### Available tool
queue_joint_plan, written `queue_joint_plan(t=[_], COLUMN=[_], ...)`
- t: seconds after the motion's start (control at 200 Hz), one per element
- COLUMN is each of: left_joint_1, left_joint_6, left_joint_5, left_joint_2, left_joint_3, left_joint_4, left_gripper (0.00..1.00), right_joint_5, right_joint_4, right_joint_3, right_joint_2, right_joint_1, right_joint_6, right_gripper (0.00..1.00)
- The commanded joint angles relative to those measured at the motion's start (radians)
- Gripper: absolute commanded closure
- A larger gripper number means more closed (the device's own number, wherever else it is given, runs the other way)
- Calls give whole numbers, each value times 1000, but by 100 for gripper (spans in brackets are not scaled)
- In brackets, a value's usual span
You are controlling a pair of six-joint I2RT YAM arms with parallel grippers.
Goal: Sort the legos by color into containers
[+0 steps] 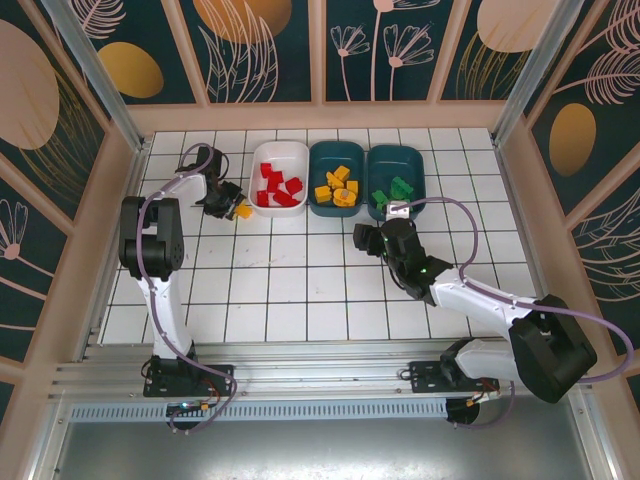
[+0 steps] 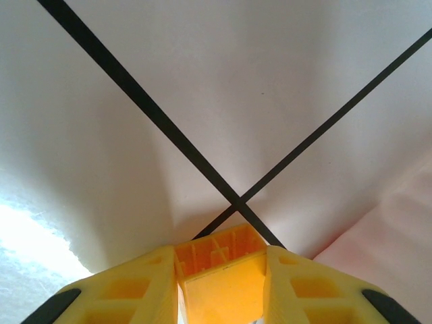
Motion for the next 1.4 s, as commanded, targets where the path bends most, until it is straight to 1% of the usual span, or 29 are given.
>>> queue_joint_plan(t=[0.0, 0.235, 0.345, 0.475, 0.756, 0.881, 1.006, 1.076, 1.176, 1.256, 1.396], left_joint_1=[-1, 0, -2, -1, -11, -61, -158, -224, -303, -342, -386], left_joint_6=[33, 37, 51, 67, 64, 64, 66, 72, 88, 94, 109], left_joint_5=[-14, -28, -75, -118, -146, -149, -139, -136, -96, -37, 14], left_joint_2=[-10, -91, -111, -139, -251, -274, -230, -176, -81, 1, 100], left_joint_3=[-26, -40, -20, 2, -3, 23, 116, 194, 313, 405, 513], left_joint_4=[-54, -56, -80, -105, -68, -46, -36, -37, -18, -7, 25], left_gripper=[68, 68, 65, 65, 64, 64, 65, 65, 67, 67, 67], right_joint_5=[21, 19, 22, 24, 22, 20, 22, 28, 39, 48, 60], right_joint_4=[11, 13, 13, 14, 19, 21, 22, 22, 19, 21, 29], right_joint_3=[28, 28, 28, 27, 27, 28, 30, 28, 28, 24, 10], right_joint_2=[-2, 0, 0, -2, 4, 15, 21, 21, 17, 10, -5], right_joint_1=[9, 11, 12, 12, 14, 14, 14, 14, 14, 13, -2], right_joint_6=[-6, -6, -6, -6, -6, -4, -4, -6, -7, -9, -8], right_gripper=[23, 23, 23, 23, 23, 23, 23, 23, 23, 23, 23])
